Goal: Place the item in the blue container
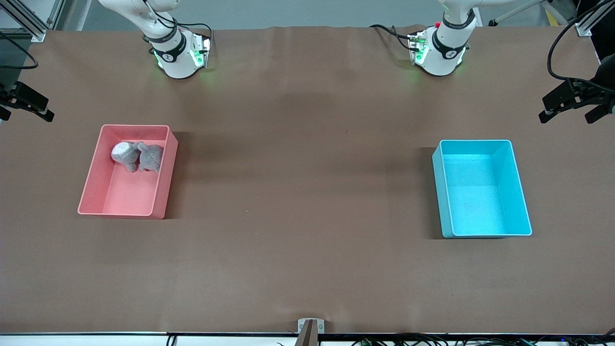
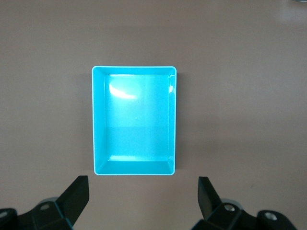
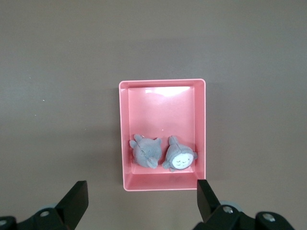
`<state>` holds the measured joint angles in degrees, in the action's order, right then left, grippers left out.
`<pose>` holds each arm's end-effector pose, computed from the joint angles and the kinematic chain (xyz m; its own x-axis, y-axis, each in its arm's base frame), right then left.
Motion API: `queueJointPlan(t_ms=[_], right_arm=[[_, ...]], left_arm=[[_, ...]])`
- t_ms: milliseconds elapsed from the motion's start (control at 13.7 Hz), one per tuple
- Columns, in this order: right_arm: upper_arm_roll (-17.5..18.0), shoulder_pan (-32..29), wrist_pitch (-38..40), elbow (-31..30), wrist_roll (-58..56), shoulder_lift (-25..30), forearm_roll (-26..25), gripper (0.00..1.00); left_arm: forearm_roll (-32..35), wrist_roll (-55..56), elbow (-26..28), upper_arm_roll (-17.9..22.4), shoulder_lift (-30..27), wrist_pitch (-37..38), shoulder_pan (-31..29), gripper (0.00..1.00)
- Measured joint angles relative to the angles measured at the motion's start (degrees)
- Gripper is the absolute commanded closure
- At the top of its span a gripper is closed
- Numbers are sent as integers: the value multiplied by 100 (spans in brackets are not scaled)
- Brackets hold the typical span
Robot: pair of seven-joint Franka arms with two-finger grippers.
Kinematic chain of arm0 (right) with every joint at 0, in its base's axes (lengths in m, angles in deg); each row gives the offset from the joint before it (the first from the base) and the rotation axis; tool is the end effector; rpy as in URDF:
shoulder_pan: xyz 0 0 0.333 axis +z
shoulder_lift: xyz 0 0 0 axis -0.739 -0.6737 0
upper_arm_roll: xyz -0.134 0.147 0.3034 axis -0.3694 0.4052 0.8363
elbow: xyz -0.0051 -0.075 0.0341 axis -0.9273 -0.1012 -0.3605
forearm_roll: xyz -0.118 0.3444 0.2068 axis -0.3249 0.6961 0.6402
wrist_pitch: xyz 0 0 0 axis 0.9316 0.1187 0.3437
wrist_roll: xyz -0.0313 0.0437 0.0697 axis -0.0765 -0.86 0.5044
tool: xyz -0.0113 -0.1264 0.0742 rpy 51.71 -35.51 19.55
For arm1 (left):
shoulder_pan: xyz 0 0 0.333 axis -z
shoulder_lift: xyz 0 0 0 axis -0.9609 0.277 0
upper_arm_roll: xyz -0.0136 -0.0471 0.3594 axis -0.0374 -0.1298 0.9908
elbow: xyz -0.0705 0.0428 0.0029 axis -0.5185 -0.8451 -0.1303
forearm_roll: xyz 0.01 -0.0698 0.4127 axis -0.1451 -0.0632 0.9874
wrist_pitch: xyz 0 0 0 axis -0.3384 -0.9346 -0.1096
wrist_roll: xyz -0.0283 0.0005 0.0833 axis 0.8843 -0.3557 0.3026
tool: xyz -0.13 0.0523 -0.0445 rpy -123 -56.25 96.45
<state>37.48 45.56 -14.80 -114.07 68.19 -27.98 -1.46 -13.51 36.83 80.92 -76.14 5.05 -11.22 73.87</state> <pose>0.5468 -0.0567 0.6514 0.9984 -0.0475 0.0321 -0.0474 -0.9989 -0.0033 0.5671 -0.0192 0.6745 0.9968 -0.0077 0.0801 -0.0104 -0.9994 0.0334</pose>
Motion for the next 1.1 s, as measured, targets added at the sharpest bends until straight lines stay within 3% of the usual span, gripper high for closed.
queueJointPlan(t_ms=[438,730,1095], right_arm=[[41,7,-222,-2,-137,-686,2,0],[37,2,-196,-91,-137,-769,-2,0],[0,-261,-1108,-1256,-137,-777,-7,0]], left_arm=[[0,0,-2,1,0,0,0,0],[0,0,-2,1,0,0,0,0],[0,0,-3,1,0,0,-2,0]])
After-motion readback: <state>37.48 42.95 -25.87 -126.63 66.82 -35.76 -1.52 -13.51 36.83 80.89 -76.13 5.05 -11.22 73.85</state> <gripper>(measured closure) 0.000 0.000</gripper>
